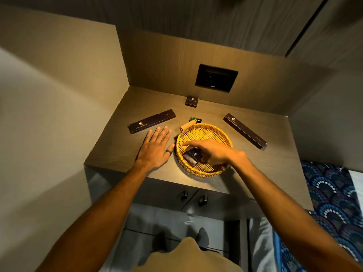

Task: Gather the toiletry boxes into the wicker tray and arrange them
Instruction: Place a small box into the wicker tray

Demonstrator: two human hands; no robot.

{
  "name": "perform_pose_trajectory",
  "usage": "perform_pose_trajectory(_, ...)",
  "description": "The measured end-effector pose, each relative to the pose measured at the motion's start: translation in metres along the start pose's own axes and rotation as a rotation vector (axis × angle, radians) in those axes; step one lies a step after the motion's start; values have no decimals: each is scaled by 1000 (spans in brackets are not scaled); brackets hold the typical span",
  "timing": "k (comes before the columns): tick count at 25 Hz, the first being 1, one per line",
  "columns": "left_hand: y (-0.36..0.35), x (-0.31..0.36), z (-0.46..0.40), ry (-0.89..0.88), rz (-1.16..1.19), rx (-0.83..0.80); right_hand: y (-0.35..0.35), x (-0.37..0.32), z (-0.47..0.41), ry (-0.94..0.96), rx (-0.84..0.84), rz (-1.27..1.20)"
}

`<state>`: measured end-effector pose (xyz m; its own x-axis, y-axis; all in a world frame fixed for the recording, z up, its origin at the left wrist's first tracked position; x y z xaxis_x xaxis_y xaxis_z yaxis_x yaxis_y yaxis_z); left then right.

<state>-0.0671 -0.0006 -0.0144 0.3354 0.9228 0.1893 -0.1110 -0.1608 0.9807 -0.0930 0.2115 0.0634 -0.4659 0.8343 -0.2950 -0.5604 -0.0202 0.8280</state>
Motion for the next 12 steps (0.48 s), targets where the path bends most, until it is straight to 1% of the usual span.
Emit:
perform_pose_trajectory(5, -2, -2, 1, -9, 6, 19, -5, 1, 0, 18, -7, -34)
perform_pose_trajectory(7, -4, -3, 0, -10, 6, 33, 5, 12, 3, 21, 41, -120)
perform_pose_trajectory(9, -5, -5, -2, 1, 6, 38, 30, 25, -1, -3, 182, -260)
perform_pose_trajectory(11, -6, -6, -3, 8, -5, 43, 58, 35, -17, -134, 372, -302)
perform_pose_trajectory(12, -7, -6, -4, 8, -3, 42, 69, 38, -30, -228, 430, -284)
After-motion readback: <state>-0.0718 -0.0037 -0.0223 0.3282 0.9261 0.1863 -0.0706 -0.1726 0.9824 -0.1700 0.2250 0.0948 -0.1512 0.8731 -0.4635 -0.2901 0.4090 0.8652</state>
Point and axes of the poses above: each hand's wrist, its own z-axis away from the middle knuckle, its own y-axis out of the back of the hand, x = y × z, the point moved 5 cm from there along -z, towards the middle knuckle, and after that the axes turned 12 degrees about -y, right-handed, at the moved point
